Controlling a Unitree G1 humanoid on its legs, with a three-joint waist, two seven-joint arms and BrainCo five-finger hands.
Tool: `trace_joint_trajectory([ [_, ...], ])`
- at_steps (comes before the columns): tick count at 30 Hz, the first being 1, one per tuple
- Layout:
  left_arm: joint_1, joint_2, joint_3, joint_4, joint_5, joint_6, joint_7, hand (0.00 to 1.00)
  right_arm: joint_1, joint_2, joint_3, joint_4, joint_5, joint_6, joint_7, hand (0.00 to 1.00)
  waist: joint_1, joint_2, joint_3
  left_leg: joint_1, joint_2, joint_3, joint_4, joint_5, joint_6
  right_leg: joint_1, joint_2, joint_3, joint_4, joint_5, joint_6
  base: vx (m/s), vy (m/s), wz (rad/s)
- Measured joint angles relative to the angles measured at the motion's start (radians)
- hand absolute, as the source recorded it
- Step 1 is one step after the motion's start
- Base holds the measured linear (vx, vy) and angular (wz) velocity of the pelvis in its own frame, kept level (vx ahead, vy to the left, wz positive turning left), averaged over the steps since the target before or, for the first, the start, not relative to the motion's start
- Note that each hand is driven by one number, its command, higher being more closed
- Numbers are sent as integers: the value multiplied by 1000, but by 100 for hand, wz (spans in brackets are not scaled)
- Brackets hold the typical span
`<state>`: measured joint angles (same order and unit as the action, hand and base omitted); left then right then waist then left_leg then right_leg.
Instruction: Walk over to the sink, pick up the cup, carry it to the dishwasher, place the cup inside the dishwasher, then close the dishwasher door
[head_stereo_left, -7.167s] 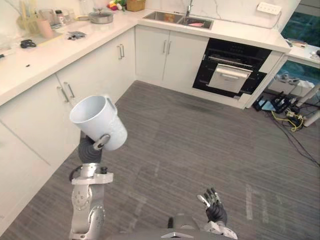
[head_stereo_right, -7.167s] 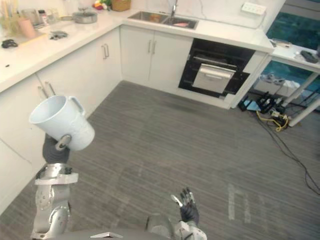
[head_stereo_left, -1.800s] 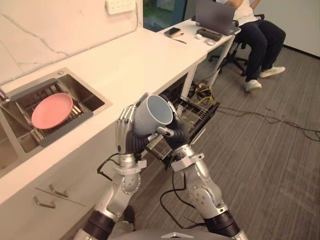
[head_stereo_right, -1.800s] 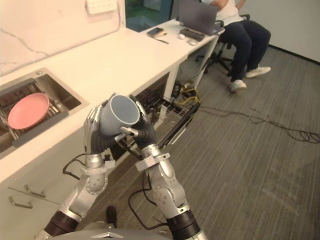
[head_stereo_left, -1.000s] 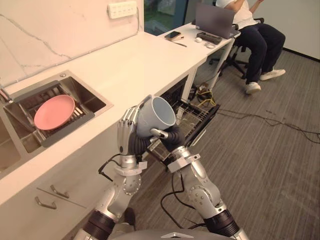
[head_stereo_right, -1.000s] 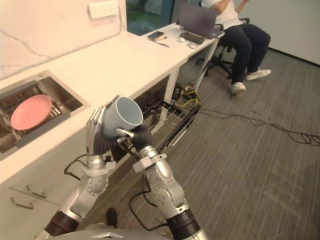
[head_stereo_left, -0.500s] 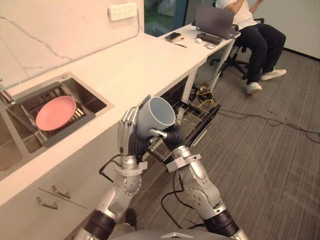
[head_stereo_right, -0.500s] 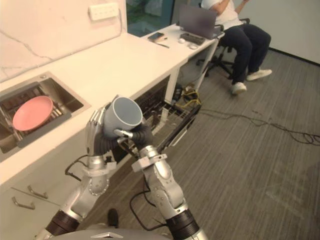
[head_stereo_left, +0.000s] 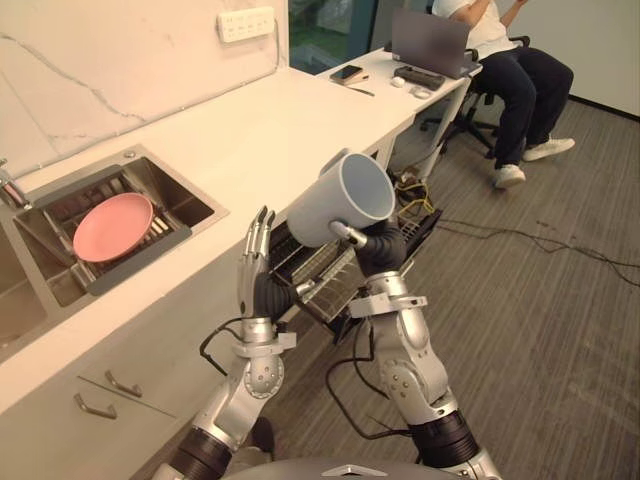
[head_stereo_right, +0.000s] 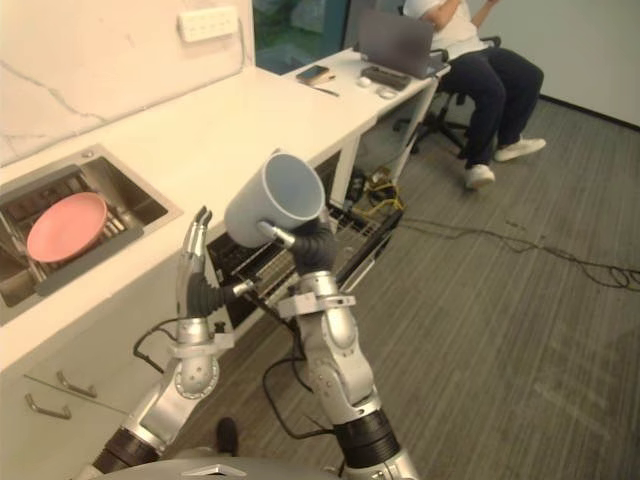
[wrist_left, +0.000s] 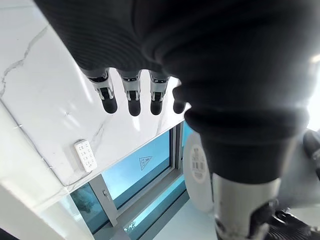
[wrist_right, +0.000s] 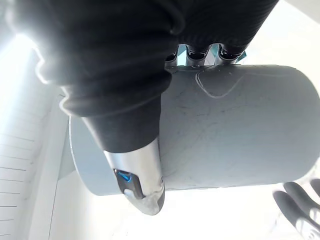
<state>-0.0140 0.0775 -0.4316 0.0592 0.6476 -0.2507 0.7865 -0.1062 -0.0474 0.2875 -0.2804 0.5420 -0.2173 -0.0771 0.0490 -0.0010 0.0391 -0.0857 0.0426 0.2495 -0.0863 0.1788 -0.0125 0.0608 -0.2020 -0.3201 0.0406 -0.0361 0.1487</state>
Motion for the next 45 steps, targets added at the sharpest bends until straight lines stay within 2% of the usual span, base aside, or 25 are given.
trace_joint_trajectory([
  [4, 1, -9, 23, -8, -69, 0, -13, 0, 0, 0, -46, 0, -1, -2, -15, 100, -2, 0, 0, 1, 0, -2, 0, 1, 0, 2, 0, -3, 0, 0, 0, 0, 0, 1],
  [6, 8, -21, 54, -9, -157, -11, -72, 0, 1, 0, -75, 1, 0, 8, -13, 100, -2, 0, 0, 1, -1, -7, 0, 2, 1, 7, 0, -11, -1, 0, 0, 0, 0, 8],
  [7, 19, -21, 70, -7, -286, -15, -177, 0, 1, -2, -106, 8, 0, 30, 2, 100, -2, 0, 0, 1, -1, -12, 0, 4, 2, 9, 0, -16, -1, -1, 0, 0, 0, 9],
  [8, 35, -20, 78, 2, -367, -15, -248, 0, 0, -4, -128, 25, 0, 40, 12, 100, -2, 0, 0, 0, -1, -14, 0, 4, 2, 9, 0, -17, 0, -1, 0, 0, 0, 8],
  [10, 75, -17, 79, 71, -520, -14, -381, 0, 2, -19, -182, 79, -2, 69, 24, 100, 1, 0, 0, -3, -1, -19, 0, 5, 1, 9, -1, -21, 1, -3, 1, 1, -2, 6],
  [11, 88, -16, 78, 96, -560, -12, -417, 0, 1, -28, -195, 100, -9, 75, 32, 100, 1, 0, 0, -4, -2, -21, 0, 5, 1, 9, -1, -23, 1, -5, 2, 2, -2, 10],
  [13, 137, -5, 74, 218, -690, -1, -540, 0, -7, -89, -235, 192, -57, 98, 59, 100, 3, -1, 4, -18, 0, -33, 0, 8, -2, 7, 0, -35, -2, -5, 3, 0, -3, 15],
  [14, 143, -1, 73, 248, -713, 10, -574, 0, -15, -109, -241, 217, -74, 105, 67, 100, 5, -1, 9, -21, 0, -37, 0, 10, -4, 8, 2, -40, -4, -4, 2, -6, -7, 20],
  [15, 152, 15, 73, 300, -763, 44, -649, 0, -43, -153, -245, 265, -118, 120, 87, 100, 6, 1, 23, -29, 3, -49, 0, 14, -4, 8, 7, -49, -4, -2, -1, -16, -16, 20],
  [17, 158, 57, 71, 346, -844, 80, -755, 0, -147, -227, -244, 344, -170, 158, 104, 100, 10, 4, 66, -57, 16, -60, 0, 26, -7, -10, 23, -59, -10, 7, -8, -65, -20, 14],
  [19, 160, 84, 74, 346, -911, 95, -817, 0, -276, -292, -261, 448, -193, 178, 122, 100, 18, 8, 111, -96, 26, -77, 1, 37, -11, -35, 38, -72, -19, 25, -13, -99, -13, 15],
  [20, 166, 97, 77, 346, -938, 96, -843, 0, -344, -340, -277, 517, -197, 179, 123, 100, 32, 15, 139, -123, 27, -96, 1, 49, -11, -49, 45, -84, -24, 37, -19, -77, 2, 26],
  [23, 175, 100, 84, 349, -980, 96, -877, 0, -471, -431, -313, 624, -202, 185, 121, 100, 65, 36, 216, -165, 21, -135, 1, 64, -10, -65, 49, -125, -28, 50, -12, -45, 16, 38],
  [24, 178, 100, 87, 354, -989, 96, -884, 0, -493, -444, -312, 640, -211, 192, 122, 100, 67, 41, 227, -172, 19, -143, 1, 67, -9, -65, 49, -134, -30, 50, -11, -1, 15, 38],
  [25, 184, 99, 102, 372, -1024, 96, -905, 0, -552, -469, -309, 691, -235, 206, 121, 100, 84, 46, 252, -185, 15, -157, 1, 74, -6, -69, 49, -148, -33, 51, -10, 18, 8, 34],
  [27, 186, 100, 119, 398, -1042, 93, -923, 0, -610, -489, -308, 757, -237, 230, 121, 100, 98, 50, 274, -198, 10, -172, 5, 77, -2, -70, 49, -168, -34, 50, -8, 39, -3, 29],
  [28, 186, 102, 130, 417, -1048, 86, -929, 0, -647, -507, -305, 806, -237, 252, 119, 100, 116, 51, 291, -206, 7, -179, 6, 79, -1, -72, 48, -177, -36, 48, -5, 58, -17, 33],
  [29, 188, 102, 143, 428, -1048, 76, -937, 0, -672, -525, -300, 835, -236, 285, 120, 100, 124, 54, 302, -218, 0, -196, 7, 81, 1, -75, 47, -194, -36, 44, -2, 65, -20, 30],
  [32, 192, 108, 158, 434, -1059, 45, -957, 0, -725, -537, -298, 913, -236, 338, 121, 100, 145, 62, 347, -221, -11, -212, 7, 89, 11, -67, 41, -216, -36, 35, 6, 68, -33, 23],
  [36, 202, 103, 161, 448, -1078, 26, -986, 0, -757, -560, -282, 1003, -245, 378, 125, 100, 157, 73, 360, -239, -27, -228, 7, 89, 16, -71, 31, -241, -37, 28, 12, 62, -30, 19],
  [38, 202, 101, 167, 462, -1079, 8, -994, 0, -786, -572, -254, 1042, -285, 392, 136, 100, 165, 77, 363, -254, -31, -233, 7, 88, 16, -84, 29, -243, -37, 28, 13, 54, -35, 8],
  [42, 198, 96, 160, 476, -1099, -22, -1015, 0, -867, -595, -215, 1140, -331, 406, 144, 100, 182, 116, 391, -268, -35, -252, 7, 89, 17, -86, 31, -262, -44, 27, 14, 22, -44, 10],
  [45, 191, 93, 153, 503, -1119, -42, -1029, 0, -903, -593, -207, 1205, -349, 419, 153, 100, 197, 135, 395, -281, -34, -254, 7, 89, 17, -98, 33, -263, -45, 27, 14, 13, -24, 2],
])
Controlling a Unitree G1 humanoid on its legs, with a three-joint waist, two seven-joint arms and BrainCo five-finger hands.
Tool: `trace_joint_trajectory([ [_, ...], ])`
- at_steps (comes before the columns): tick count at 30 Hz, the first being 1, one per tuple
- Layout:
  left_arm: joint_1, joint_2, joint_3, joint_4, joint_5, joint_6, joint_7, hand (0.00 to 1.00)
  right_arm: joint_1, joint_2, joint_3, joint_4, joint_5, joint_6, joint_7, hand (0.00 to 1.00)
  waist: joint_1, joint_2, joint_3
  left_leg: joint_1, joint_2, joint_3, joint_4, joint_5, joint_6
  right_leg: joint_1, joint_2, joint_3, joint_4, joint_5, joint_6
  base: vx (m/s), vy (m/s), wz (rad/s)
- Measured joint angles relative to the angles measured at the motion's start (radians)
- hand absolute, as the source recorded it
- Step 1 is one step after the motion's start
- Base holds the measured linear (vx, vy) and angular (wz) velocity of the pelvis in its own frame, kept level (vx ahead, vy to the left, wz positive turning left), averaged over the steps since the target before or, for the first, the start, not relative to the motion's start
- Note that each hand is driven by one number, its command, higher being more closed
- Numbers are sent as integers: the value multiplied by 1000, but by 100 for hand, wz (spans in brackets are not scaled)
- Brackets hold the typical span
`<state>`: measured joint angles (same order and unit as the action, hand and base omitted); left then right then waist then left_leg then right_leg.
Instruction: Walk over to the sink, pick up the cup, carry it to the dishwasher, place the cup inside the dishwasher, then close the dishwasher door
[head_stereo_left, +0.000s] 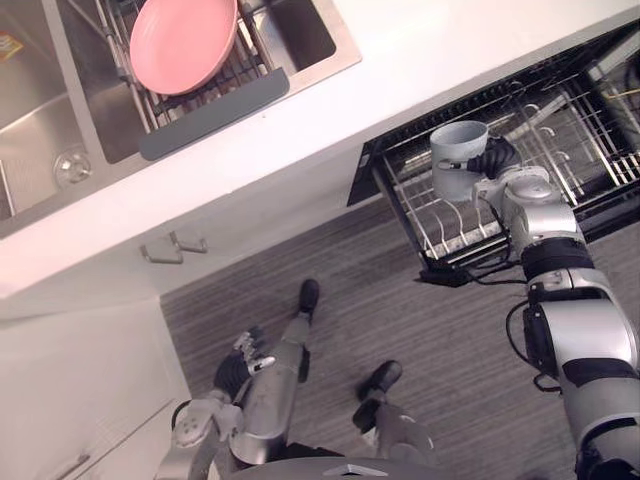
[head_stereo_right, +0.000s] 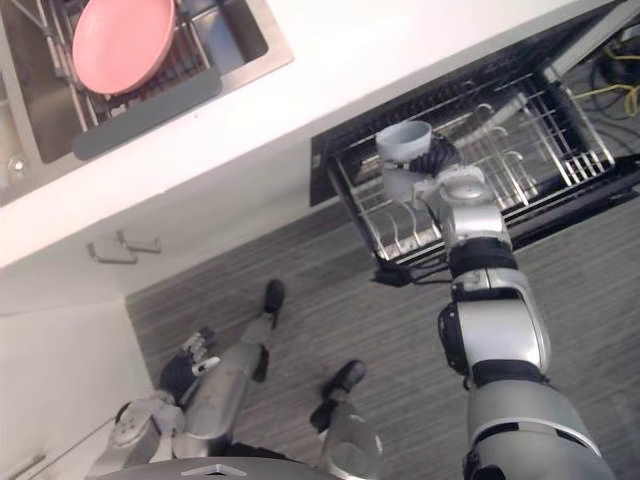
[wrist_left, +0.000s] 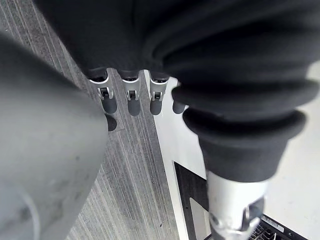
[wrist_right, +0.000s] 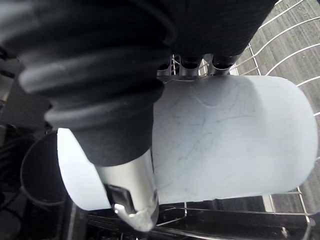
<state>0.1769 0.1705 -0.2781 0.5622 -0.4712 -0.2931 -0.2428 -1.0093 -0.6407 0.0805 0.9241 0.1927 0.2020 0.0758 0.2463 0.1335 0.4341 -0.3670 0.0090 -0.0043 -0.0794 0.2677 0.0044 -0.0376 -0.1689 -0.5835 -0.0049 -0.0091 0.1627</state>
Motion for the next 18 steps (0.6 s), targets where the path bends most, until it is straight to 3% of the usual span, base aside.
trace_joint_trajectory([
  [8, -17, -30, -24, 87, -91, -1, -67, 0, -38, -1, -6, 165, -47, 20, 12, 100, 30, 68, 24, -24, -7, -20, 0, 3, 1, -17, -1, -11, -1, -8, 4, 39, -40, 4],
  [9, -17, -32, -24, 89, -96, -2, -68, 0, -38, 0, -7, 164, -50, 16, 12, 0, 29, 69, 24, -25, -7, -21, 0, 3, 1, -18, -1, -12, -1, -8, 4, 45, -46, 1],
  [18, -29, -34, -40, 109, -96, -14, -67, 0, -57, 3, -8, 192, -78, 17, 11, 0, 28, 87, 27, -20, -16, -43, 0, 2, 0, -16, -13, -30, 35, -39, 7, 21, -20, 7],
])
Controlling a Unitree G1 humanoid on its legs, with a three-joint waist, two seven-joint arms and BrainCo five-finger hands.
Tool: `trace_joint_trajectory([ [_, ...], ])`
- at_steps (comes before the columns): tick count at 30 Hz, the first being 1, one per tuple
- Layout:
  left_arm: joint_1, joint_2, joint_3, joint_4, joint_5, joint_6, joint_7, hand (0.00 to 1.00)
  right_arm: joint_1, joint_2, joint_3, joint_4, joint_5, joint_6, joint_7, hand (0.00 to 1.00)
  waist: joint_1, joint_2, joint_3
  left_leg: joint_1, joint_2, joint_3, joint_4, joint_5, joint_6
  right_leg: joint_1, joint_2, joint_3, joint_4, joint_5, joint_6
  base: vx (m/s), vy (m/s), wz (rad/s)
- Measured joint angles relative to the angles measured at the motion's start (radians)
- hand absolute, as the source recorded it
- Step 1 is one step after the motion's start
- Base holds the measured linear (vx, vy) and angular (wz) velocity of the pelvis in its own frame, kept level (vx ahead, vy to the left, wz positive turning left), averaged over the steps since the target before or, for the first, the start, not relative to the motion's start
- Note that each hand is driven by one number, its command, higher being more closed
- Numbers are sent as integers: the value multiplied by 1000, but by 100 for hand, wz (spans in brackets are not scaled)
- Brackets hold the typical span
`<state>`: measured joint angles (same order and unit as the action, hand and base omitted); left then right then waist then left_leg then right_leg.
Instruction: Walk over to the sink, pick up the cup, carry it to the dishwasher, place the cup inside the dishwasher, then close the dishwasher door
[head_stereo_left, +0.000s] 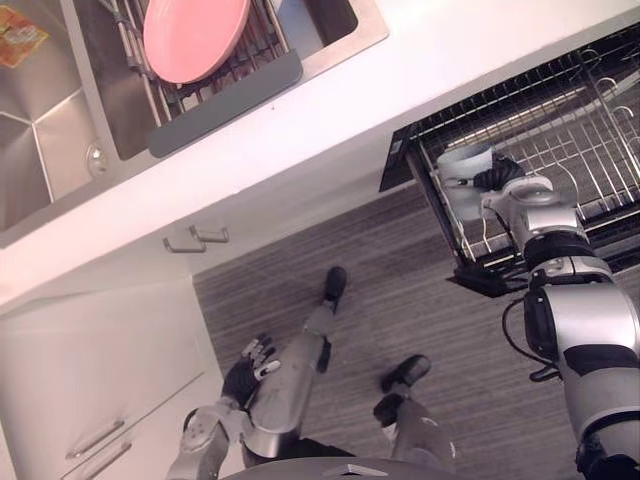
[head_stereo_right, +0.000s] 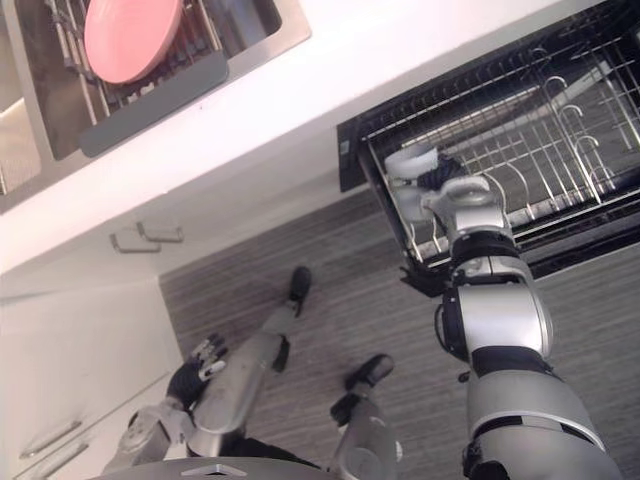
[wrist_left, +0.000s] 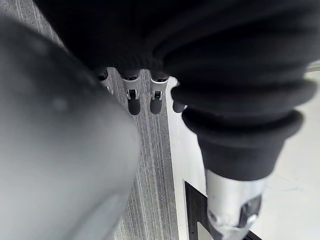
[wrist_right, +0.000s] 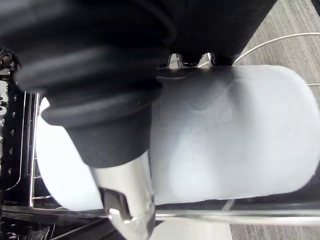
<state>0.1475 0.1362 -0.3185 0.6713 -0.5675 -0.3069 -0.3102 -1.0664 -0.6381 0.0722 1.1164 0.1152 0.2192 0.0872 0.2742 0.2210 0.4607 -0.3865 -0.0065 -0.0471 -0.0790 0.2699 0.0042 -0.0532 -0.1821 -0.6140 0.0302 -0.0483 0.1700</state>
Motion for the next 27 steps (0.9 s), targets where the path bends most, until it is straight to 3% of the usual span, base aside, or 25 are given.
trace_joint_trajectory([
  [6, 0, 0, 7, 5, 2, 15, 1, 0, 10, 0, -5, -63, 40, -40, 16, 0, -13, -1, 1, 31, -3, -4, 0, -2, -2, 28, -6, -1, 9, -8, 1, 0, 0, 0],
  [10, 3, -1, 60, 41, 32, 21, 1, 0, 122, 13, -71, -285, 91, -94, 13, 0, -37, -23, 8, 90, -2, -1, 0, -6, -7, 87, -6, 2, 7, -12, -1, -26, 1, -2],
  [12, 22, 0, 93, 74, 50, 14, -2, 0, 195, 65, -125, -384, 116, -128, 17, 0, -57, -53, -6, 105, 3, 9, -1, -14, -15, 93, -5, 13, 9, -13, -2, -62, 1, -20],
  [13, 38, 3, 127, 94, 58, 11, -4, 0, 257, 113, -143, -448, 131, -146, 19, 0, -66, -81, -21, 116, 9, 24, -1, -21, -16, 93, -5, 31, 10, -13, -3, -35, -10, -36],
  [17, 60, 9, 236, 192, 82, 23, -41, 0, 511, 292, -201, -661, 134, -155, 40, 0, -111, -164, -91, 168, 12, 50, -1, -39, -21, 129, -8, 62, 9, -19, -4, -11, -16, -25],
  [21, 89, -13, 319, 254, 102, 22, -43, 0, 696, 423, -204, -844, 174, -167, 62, 0, -127, -196, -164, 201, 21, 67, -6, -55, -34, 148, -7, 82, 9, -29, -5, -19, -19, -14],
  [24, 154, -59, 399, 266, 100, 20, -18, 0, 857, 556, -193, -1023, 252, -223, 135, 0, -130, -210, -219, 251, 26, 89, -7, -78, -37, 180, -7, 106, 5, -39, -11, -26, -23, -19],
  [27, 174, -81, 436, 282, 99, 0, 9, 0, 897, 607, -166, -1103, 284, -273, 161, 0, -131, -212, -230, 282, 33, 97, -6, -81, -40, 213, -1, 112, 9, -40, -15, -8, -31, -11],
])
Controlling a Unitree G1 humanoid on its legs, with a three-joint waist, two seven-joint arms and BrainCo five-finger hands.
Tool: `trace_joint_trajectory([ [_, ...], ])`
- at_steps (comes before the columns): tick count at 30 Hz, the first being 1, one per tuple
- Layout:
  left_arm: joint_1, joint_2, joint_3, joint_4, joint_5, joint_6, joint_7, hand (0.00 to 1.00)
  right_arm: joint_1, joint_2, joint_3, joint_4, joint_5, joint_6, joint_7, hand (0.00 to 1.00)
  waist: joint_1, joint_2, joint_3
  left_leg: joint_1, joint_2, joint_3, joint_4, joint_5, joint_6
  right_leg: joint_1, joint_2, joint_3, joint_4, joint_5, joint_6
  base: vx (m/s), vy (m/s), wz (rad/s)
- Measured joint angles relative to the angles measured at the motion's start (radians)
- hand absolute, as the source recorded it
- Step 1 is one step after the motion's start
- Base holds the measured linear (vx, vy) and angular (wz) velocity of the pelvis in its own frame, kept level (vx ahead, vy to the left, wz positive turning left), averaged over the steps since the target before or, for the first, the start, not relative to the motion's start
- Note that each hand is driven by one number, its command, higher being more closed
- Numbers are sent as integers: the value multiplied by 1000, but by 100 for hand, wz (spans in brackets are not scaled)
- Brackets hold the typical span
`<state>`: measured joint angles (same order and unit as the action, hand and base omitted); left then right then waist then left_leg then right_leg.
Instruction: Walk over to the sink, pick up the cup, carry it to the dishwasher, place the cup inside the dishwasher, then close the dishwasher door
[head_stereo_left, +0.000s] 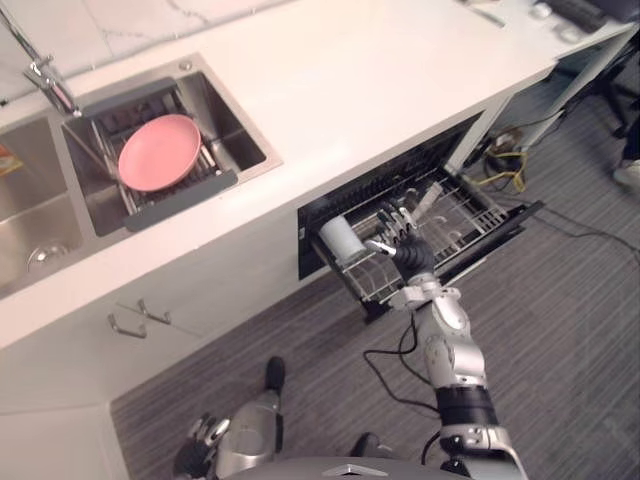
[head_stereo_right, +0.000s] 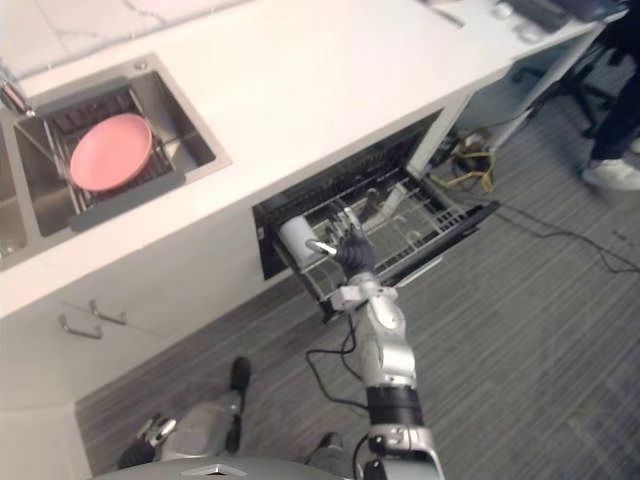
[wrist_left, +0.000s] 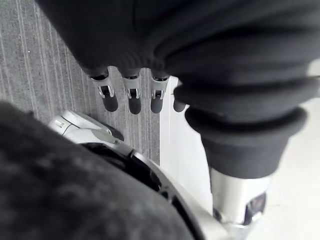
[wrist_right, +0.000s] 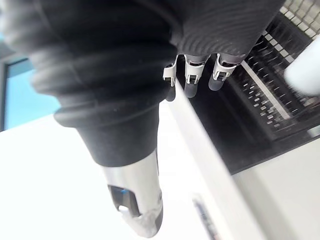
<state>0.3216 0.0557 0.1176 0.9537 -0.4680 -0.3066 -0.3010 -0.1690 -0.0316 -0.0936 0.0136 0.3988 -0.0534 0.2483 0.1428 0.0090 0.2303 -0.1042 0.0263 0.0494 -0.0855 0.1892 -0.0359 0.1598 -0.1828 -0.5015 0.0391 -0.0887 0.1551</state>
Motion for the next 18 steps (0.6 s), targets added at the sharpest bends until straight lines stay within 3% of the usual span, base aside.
trace_joint_trajectory([
  [4, 26, -30, 43, -2, 1, -23, 77, 0, 23, 29, 20, -47, 6, -80, -3, 0, -8, 4, -5, 14, -3, -61, 0, 14, -10, 50, 15, -66, 7, -13, -1, -58, -60, 44],
  [6, 41, -40, 67, -1, 1, -23, 107, 0, 23, 27, 12, -47, 6, -97, -22, 0, -6, 3, -23, -4, -7, -49, -1, 2, 4, 59, 14, -119, 19, -23, 0, -71, -20, 77],
  [8, 49, -47, 97, 1, 6, -12, 113, 0, 25, 0, -17, -90, 8, -116, -65, 0, -23, -9, -42, -22, 6, 198, 20, -87, 63, 108, 2, -235, -24, -2, 14, 0, 26, 135],
  [9, 49, -50, 104, 2, 20, -10, 113, 0, 24, -15, -33, -102, 9, -129, -79, 0, -29, -10, -44, -30, 13, 266, 38, -100, 68, 125, -6, -270, -31, 2, 18, 36, 95, 164],
  [10, 54, -59, 114, 10, 49, -7, 113, 0, 24, -47, -59, -120, 14, -153, -109, 0, -34, 7, -53, -37, 38, 382, 68, -95, 71, 152, -10, -322, -27, 2, 20, 35, 123, 144],
  [12, 76, -67, 115, 26, 87, -3, 121, 0, 23, -92, -92, -134, 31, -185, -143, 0, -39, 24, -68, -27, 31, 412, 61, -32, 85, 189, -23, -352, -23, 4, 26, 49, 135, 108],
  [13, 82, -72, 116, 35, 101, 2, 125, 0, 20, -95, -110, -157, 39, -195, -161, 0, -31, 34, -75, -13, 4, 406, 49, -18, 103, 206, -42, -349, -20, 3, 29, 53, 149, 48],
  [15, 77, -78, 117, 42, 109, 24, 131, 0, -1, -94, -112, -177, 68, -207, -163, 0, -33, 28, -74, 1, -33, 400, 18, -19, 104, 200, -74, -341, 8, 4, 25, 32, 154, 31],
  [16, 62, -77, 116, 53, 128, 39, 137, 0, 2, -99, -125, -201, 87, -208, -165, 0, -42, 32, -72, 2, -43, 384, 2, -26, 100, 167, -109, -325, 119, -3, -12, 16, 179, 46],
  [17, 51, -69, 111, 63, 149, 50, 138, 0, 7, -98, -140, -222, 88, -208, -170, 0, -57, 43, -75, 3, -51, 365, 2, -63, 64, 97, -159, -255, 297, -2, -128, 21, 192, 60],
  [18, 41, -60, 104, 70, 162, 51, 139, 0, 14, -98, -152, -240, 88, -208, -174, 0, -69, 45, -77, 4, -58, 354, 2, -111, 30, 55, -176, -193, 384, 29, -181, 59, 209, 97],
])
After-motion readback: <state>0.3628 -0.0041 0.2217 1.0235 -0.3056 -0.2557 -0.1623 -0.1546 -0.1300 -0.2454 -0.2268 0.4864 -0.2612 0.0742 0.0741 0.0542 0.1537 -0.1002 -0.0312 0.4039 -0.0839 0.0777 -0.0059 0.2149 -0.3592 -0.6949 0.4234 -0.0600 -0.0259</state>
